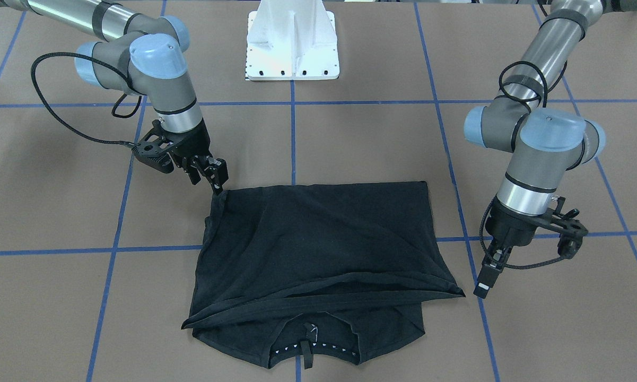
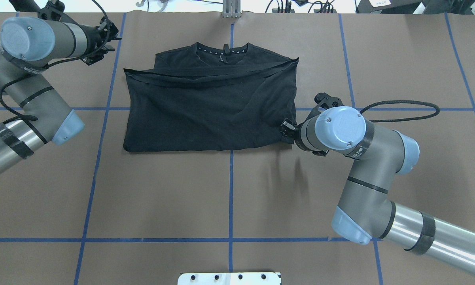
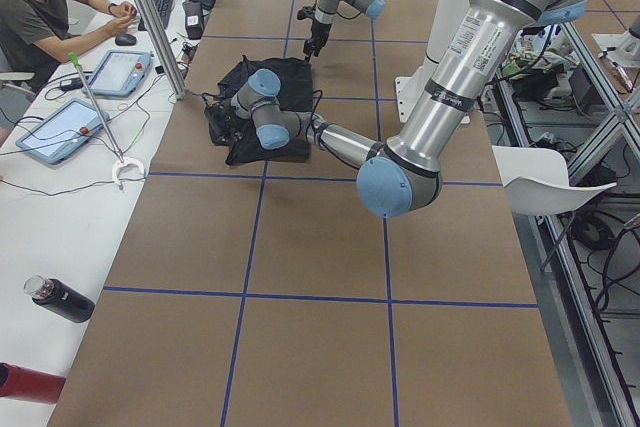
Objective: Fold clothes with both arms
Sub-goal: 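Grasp the folded shirt's near corner with the right gripper, then drag the shirt corner toward the robot with the right gripper while the left gripper lowers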
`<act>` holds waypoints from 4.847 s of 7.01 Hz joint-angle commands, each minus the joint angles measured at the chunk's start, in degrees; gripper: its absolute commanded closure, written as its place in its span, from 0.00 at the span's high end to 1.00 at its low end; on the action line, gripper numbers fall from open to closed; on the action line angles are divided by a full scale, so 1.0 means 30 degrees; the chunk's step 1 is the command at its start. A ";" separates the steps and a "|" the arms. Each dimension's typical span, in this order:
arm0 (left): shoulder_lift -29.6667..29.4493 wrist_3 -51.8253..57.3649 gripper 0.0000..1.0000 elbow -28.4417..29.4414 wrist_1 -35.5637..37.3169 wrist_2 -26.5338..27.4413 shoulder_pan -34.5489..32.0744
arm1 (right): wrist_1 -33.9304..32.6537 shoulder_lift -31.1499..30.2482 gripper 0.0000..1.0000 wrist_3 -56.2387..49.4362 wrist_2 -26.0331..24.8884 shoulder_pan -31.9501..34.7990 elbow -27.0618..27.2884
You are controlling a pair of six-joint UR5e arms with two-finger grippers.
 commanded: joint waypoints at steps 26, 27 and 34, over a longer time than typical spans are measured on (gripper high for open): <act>0.0184 -0.0552 0.47 -0.4732 0.3246 -0.4213 0.0531 | -0.0306 -0.7823 1.00 0.5904 -0.0527 -1.0755 1.1547; 0.0621 -0.0611 0.47 -0.5287 0.4148 -0.4189 0.0763 | -0.0277 -0.7886 1.00 0.5904 -0.0498 -1.0030 1.2079; 0.5517 -0.4859 0.54 -0.9659 0.5944 0.0557 0.8615 | -0.0306 -0.4225 1.00 0.5144 0.2315 -0.2670 0.8715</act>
